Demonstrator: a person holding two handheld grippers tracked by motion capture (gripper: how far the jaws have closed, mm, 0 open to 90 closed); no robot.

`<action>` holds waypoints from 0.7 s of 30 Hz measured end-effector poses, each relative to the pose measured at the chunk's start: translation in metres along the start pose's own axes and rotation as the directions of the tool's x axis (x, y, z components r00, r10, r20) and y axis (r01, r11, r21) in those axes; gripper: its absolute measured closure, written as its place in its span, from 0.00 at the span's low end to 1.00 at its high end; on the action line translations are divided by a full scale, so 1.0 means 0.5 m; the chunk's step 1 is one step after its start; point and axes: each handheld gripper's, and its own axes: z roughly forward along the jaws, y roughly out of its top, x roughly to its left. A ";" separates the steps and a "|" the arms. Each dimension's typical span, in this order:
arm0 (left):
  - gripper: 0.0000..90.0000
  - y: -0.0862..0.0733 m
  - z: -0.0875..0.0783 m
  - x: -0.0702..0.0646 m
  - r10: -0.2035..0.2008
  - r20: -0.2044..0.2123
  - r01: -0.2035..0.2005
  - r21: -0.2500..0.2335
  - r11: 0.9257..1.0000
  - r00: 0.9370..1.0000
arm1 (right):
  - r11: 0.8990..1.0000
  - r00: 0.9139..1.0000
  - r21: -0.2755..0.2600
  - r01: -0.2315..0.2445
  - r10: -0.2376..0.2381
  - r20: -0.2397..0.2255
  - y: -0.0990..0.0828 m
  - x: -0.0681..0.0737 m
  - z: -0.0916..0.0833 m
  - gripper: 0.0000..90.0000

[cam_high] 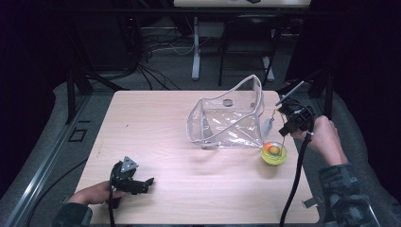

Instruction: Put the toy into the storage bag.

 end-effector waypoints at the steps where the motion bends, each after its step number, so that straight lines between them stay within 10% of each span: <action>1: 0.00 0.000 0.000 0.000 0.000 0.000 0.000 0.000 1.000 1.000 | 1.000 1.000 0.001 -0.002 0.002 0.001 0.001 -0.002 -0.003 0.98; 21: 0.00 0.000 0.000 0.000 -0.001 0.000 0.001 0.000 1.000 1.000 | 1.000 1.000 0.018 -0.012 0.011 0.023 0.023 -0.032 -0.046 0.98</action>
